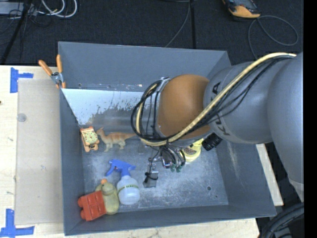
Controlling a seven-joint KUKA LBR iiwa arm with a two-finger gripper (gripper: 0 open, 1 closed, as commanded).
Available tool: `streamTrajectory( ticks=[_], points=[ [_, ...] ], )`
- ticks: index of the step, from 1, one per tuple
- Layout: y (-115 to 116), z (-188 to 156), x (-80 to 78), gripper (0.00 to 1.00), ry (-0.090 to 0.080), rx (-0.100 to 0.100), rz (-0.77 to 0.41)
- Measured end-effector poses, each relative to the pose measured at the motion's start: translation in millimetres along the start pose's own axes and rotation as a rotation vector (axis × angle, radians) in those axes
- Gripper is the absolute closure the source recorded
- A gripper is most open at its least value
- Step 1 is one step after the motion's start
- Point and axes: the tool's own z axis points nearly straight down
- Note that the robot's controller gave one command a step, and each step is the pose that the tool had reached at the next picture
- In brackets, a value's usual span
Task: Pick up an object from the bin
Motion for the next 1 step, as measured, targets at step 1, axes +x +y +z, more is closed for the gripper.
streamTrajectory(
  ticks=[1],
  points=[
    [-0.5, -4.4, -1.3, 0.0, -0.007, -0.001, 0.002]
  ],
)
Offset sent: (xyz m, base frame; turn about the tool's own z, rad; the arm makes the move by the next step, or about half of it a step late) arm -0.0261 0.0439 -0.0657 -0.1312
